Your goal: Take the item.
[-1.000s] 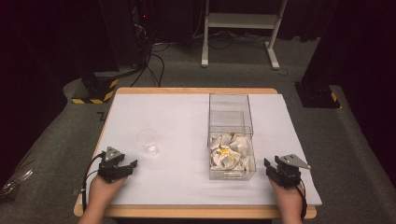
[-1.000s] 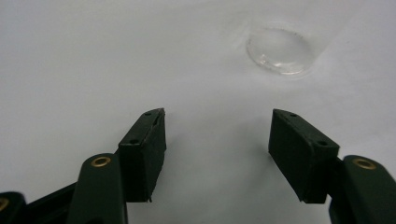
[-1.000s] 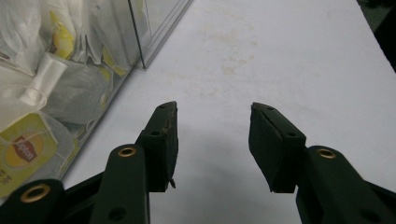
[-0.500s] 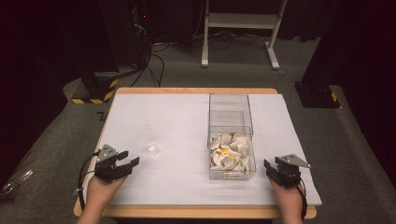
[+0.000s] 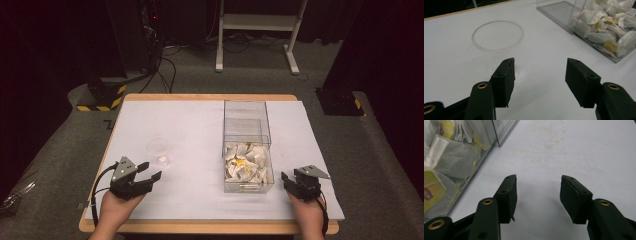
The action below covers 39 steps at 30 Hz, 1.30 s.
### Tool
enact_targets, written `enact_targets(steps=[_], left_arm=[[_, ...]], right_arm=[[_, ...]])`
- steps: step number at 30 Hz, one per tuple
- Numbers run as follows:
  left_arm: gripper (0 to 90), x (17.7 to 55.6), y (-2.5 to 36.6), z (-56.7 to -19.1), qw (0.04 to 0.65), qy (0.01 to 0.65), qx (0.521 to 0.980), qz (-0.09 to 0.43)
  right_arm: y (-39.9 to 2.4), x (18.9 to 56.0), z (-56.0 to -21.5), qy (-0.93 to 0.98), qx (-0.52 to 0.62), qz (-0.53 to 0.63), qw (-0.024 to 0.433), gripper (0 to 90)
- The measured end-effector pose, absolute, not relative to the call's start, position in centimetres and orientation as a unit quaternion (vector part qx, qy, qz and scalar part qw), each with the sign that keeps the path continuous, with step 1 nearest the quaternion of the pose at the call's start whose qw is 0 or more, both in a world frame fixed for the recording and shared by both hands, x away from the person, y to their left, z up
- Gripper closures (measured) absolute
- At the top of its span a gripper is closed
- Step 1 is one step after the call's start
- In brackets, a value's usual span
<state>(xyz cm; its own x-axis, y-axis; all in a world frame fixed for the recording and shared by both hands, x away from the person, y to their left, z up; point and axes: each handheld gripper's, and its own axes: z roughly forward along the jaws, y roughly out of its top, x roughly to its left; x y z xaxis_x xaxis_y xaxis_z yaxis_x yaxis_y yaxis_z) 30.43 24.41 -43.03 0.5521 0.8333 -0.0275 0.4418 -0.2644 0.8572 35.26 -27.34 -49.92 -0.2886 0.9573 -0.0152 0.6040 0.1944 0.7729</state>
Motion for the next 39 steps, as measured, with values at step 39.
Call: enact_targets(steps=[39], left_arm=[[45.0,32.6,11.1,-40.6,0.492,0.325,0.791,0.165]], right_arm=[[-26.9,35.3,-50.2,0.740,0.534,0.324,0.249,46.2]])
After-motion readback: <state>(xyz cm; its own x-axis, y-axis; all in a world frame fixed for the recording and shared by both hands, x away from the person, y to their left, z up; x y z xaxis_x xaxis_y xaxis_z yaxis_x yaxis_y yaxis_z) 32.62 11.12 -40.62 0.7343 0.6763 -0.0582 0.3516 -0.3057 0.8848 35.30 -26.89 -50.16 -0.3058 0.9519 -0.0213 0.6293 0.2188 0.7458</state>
